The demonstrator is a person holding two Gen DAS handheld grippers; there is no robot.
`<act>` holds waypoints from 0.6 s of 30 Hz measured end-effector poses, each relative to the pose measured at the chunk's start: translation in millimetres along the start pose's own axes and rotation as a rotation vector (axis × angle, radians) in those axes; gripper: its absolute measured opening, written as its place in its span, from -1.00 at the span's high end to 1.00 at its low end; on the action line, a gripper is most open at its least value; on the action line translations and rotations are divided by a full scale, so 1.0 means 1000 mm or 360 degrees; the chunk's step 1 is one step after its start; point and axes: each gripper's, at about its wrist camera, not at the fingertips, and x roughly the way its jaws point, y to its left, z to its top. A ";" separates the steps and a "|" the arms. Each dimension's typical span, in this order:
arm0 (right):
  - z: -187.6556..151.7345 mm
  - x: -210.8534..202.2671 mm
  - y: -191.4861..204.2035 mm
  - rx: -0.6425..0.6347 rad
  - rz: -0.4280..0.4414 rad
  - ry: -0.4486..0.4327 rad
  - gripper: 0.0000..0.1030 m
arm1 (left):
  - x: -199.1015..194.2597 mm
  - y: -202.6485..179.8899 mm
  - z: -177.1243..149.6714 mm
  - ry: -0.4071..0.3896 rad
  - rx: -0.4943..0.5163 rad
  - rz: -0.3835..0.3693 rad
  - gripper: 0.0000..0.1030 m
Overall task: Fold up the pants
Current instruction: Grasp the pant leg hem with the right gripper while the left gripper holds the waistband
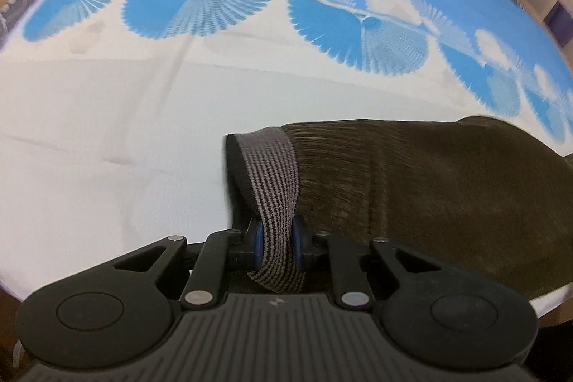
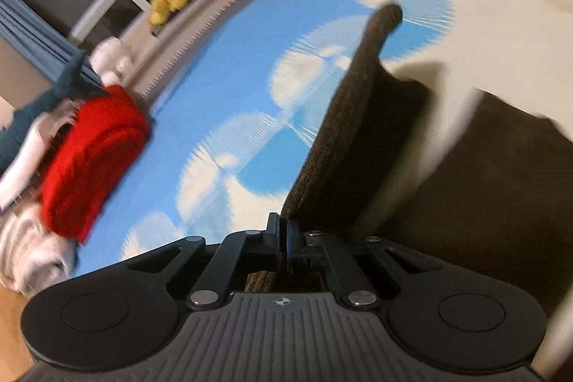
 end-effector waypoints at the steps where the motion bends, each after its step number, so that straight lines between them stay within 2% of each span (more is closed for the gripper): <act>1: -0.011 -0.005 -0.014 0.0013 -0.0061 0.0059 0.96 | 0.001 0.002 -0.004 0.0017 0.0018 0.0034 0.67; 4: -0.045 0.006 -0.062 0.0117 -0.0223 0.0401 0.93 | 0.011 0.001 -0.009 0.0105 0.0121 0.0124 0.54; 5: -0.051 0.011 -0.077 0.0173 -0.0244 0.0500 0.90 | 0.013 -0.002 -0.009 0.0119 0.0169 0.0192 0.40; 6: -0.051 0.012 -0.089 0.0211 -0.0273 0.0523 0.86 | 0.014 -0.004 -0.008 0.0108 0.0191 0.0250 0.25; 7: -0.046 0.008 -0.097 0.0222 -0.0304 0.0469 0.84 | 0.012 -0.006 -0.006 0.0080 0.0204 0.0299 0.22; 9: -0.024 -0.010 -0.110 0.0273 -0.0344 0.0252 0.83 | 0.005 -0.009 0.001 0.0010 0.0178 0.0350 0.22; 11: 0.001 -0.028 -0.126 0.0404 -0.0347 0.0043 0.50 | -0.004 -0.014 0.008 -0.0069 0.0136 0.0374 0.22; 13: 0.021 -0.038 -0.141 0.0502 -0.0398 -0.0108 0.33 | -0.010 -0.019 0.014 -0.0137 0.0093 0.0342 0.22; 15: 0.035 -0.035 -0.159 0.0581 -0.0473 -0.0147 0.30 | -0.012 -0.025 0.019 -0.0171 0.0066 0.0303 0.22; 18: 0.042 -0.019 -0.183 0.0704 -0.0534 -0.0070 0.30 | -0.010 -0.033 0.022 -0.0160 0.0094 0.0303 0.22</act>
